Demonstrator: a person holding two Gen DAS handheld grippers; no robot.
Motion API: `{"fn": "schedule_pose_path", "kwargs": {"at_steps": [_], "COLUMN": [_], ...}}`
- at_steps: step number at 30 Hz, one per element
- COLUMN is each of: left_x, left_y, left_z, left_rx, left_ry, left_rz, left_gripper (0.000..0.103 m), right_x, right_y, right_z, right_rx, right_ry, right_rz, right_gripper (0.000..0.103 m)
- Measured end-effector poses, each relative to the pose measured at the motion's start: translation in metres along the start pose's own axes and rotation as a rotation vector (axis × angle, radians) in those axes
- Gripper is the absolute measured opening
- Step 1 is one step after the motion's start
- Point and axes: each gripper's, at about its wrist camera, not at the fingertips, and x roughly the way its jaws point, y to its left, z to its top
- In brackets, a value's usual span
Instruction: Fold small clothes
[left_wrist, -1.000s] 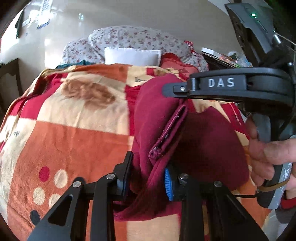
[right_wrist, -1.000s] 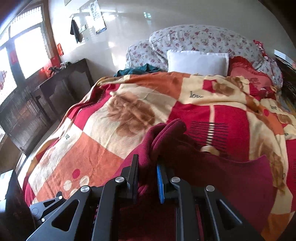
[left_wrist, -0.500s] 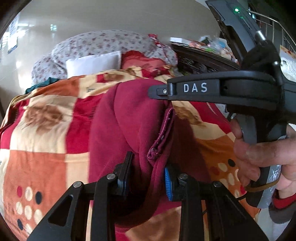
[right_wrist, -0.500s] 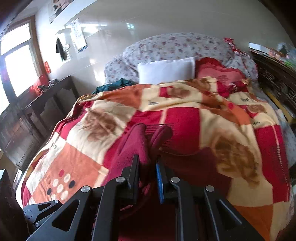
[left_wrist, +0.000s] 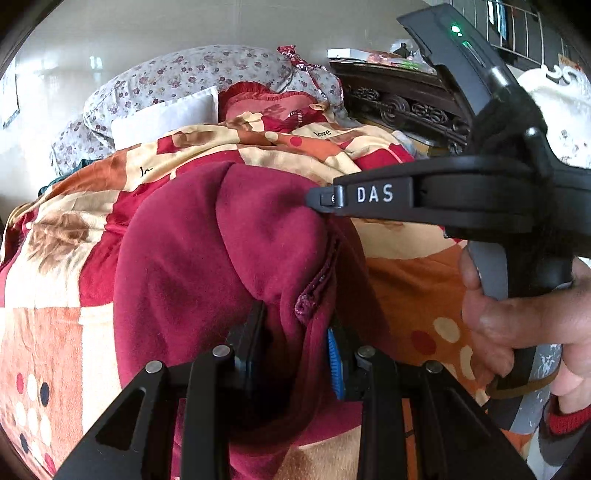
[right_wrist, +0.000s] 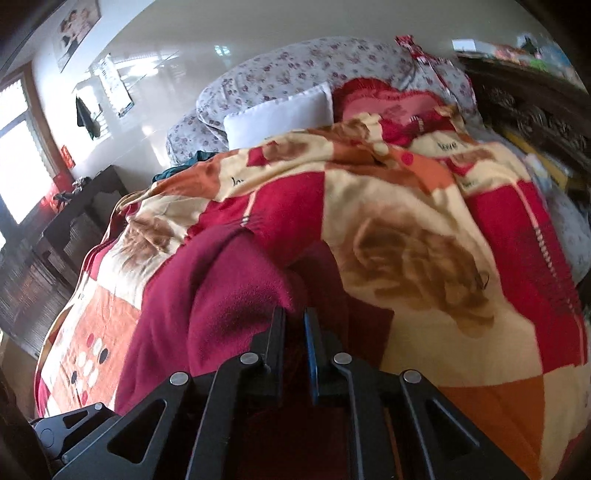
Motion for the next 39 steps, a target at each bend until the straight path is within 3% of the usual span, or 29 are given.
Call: {"fn": "schedule_pose_path", "kwargs": {"at_steps": [5, 6, 8, 10, 14, 16, 17, 19, 24, 29, 35, 36, 37, 38, 39], "left_x": [-0.002, -0.005, -0.015, -0.026, -0.053, -0.063, -0.069, -0.076, -0.085, -0.087, -0.058, -0.053, -0.049, -0.045, -0.042], "left_y": [-0.005, -0.005, -0.005, -0.007, 0.005, 0.019, 0.03, 0.049, 0.075, 0.087, 0.073, 0.068, 0.064, 0.06, 0.056], "left_z": [-0.004, -0.005, -0.008, -0.011, -0.03, -0.04, -0.046, -0.055, -0.066, -0.063, -0.056, -0.055, -0.053, -0.051, -0.05], "left_rx": [0.018, 0.017, -0.001, 0.015, 0.048, 0.026, 0.003, -0.035, -0.062, -0.107, -0.086, -0.081, -0.079, -0.078, -0.075], "left_ry": [-0.019, -0.021, -0.024, -0.034, -0.038, -0.039, -0.041, -0.042, -0.056, -0.077, -0.036, -0.028, -0.025, -0.021, -0.018], "left_rz": [0.029, 0.022, -0.044, -0.061, -0.08, -0.069, -0.058, -0.047, 0.015, -0.042, -0.106, -0.116, -0.121, -0.124, -0.127], "left_gripper": [0.03, 0.038, 0.042, 0.045, 0.048, 0.049, 0.051, 0.064, 0.064, 0.064, 0.064, 0.064, 0.064, 0.064, 0.064], "right_x": [-0.009, -0.012, -0.02, -0.029, -0.044, -0.048, -0.05, -0.049, -0.04, -0.025, 0.015, 0.021, 0.025, 0.025, 0.021], "right_y": [-0.009, -0.009, -0.009, -0.009, -0.004, -0.001, 0.001, 0.002, -0.001, 0.001, 0.012, 0.014, 0.016, 0.018, 0.02], "right_z": [-0.005, -0.005, -0.008, -0.011, -0.018, -0.022, -0.025, -0.026, -0.031, -0.038, -0.039, -0.038, -0.037, -0.035, -0.033], "right_rx": [0.051, 0.058, 0.079, 0.106, 0.124, 0.119, 0.113, 0.116, 0.159, 0.197, 0.214, 0.214, 0.206, 0.193, 0.173], "right_ry": [0.001, -0.004, -0.013, -0.027, -0.041, -0.044, -0.043, -0.042, -0.018, 0.024, 0.075, 0.077, 0.074, 0.063, 0.037], "right_rz": [0.012, 0.01, 0.012, 0.031, 0.066, 0.08, 0.085, 0.087, 0.102, 0.157, 0.224, 0.226, 0.201, 0.186, 0.172], "right_gripper": [0.013, 0.016, 0.025, 0.051, 0.059, 0.068, 0.07, 0.071, 0.072, 0.081, 0.08, 0.069, 0.051, 0.044, 0.029]}}
